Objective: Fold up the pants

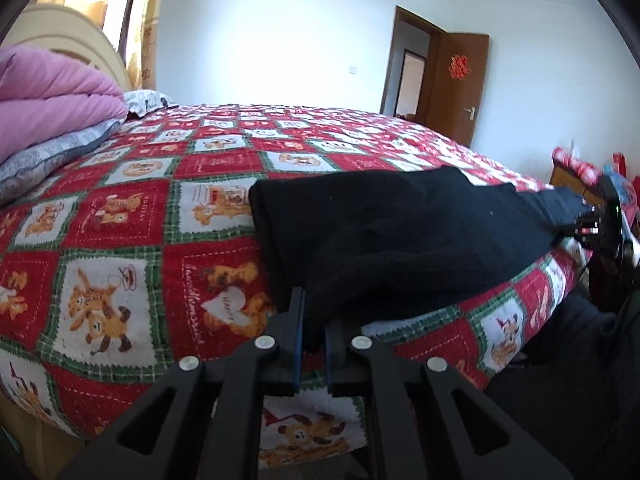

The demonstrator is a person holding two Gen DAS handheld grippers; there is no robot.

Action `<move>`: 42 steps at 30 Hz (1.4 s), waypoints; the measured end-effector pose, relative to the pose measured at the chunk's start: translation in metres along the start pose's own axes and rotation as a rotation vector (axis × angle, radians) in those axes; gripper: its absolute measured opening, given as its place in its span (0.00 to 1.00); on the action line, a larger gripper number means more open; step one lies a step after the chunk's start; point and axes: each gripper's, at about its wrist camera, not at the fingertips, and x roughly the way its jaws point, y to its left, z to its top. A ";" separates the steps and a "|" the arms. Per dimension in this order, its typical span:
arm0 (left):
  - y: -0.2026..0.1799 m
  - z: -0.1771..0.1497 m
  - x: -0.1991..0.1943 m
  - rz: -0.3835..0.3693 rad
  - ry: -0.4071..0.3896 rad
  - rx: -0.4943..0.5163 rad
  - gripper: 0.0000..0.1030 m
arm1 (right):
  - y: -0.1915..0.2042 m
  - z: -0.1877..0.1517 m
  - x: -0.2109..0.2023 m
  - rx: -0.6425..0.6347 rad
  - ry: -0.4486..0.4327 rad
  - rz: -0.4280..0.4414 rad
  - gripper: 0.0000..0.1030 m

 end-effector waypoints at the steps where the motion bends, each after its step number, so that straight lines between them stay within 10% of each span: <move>1: 0.000 -0.001 -0.001 0.009 0.002 0.009 0.15 | -0.001 0.000 0.001 0.002 0.004 0.002 0.03; 6: 0.012 -0.004 -0.006 0.126 0.019 0.049 0.48 | 0.006 -0.005 0.006 -0.029 0.028 -0.003 0.03; 18: 0.046 0.010 -0.027 0.306 -0.044 -0.093 0.48 | 0.009 -0.005 0.004 -0.056 0.034 -0.022 0.04; 24: -0.012 0.053 -0.021 0.182 -0.121 -0.024 0.73 | 0.009 -0.002 -0.002 -0.044 0.036 -0.004 0.18; 27: -0.034 0.059 0.003 0.126 -0.064 -0.015 0.73 | 0.005 -0.001 -0.003 -0.008 0.032 0.033 0.39; 33: -0.094 0.072 0.041 -0.010 -0.012 0.019 0.73 | -0.026 -0.001 -0.015 0.112 0.016 0.049 0.40; 42: -0.158 0.079 0.079 -0.104 0.019 0.083 0.73 | -0.194 -0.060 -0.063 0.739 -0.051 -0.095 0.40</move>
